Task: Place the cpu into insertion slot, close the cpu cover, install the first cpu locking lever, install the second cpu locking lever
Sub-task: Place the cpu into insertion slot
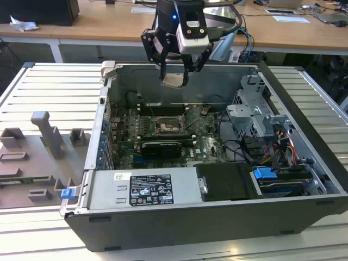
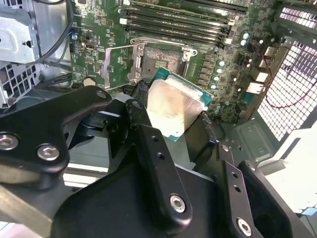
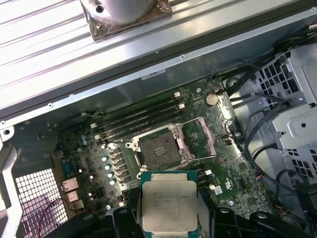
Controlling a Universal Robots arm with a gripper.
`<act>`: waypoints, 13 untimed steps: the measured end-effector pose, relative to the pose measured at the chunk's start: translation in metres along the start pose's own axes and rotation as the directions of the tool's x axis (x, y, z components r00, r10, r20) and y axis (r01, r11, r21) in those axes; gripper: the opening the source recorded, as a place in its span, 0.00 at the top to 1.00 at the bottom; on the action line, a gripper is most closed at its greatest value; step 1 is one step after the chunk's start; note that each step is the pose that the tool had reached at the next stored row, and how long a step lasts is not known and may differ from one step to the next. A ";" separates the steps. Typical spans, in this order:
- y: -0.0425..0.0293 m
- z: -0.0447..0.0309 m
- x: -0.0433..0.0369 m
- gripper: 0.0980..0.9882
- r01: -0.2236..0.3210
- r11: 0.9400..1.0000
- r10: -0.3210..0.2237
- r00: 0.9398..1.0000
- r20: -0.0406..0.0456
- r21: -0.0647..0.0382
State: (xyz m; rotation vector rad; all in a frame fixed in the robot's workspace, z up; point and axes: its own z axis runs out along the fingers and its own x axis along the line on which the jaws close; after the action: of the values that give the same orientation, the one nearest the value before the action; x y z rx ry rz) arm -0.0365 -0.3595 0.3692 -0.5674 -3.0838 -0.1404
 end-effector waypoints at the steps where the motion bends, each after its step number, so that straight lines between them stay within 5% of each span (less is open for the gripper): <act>1: 0.0000 0.0000 0.0000 0.51 -0.004 1.000 0.004 1.000 0.000 0.000; 13: 0.0000 0.0000 0.0000 0.51 -0.050 0.999 0.050 0.999 0.004 -0.001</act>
State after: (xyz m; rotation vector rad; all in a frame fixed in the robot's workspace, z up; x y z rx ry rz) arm -0.0365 -0.3595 0.3692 -0.6456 -3.0707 -0.1405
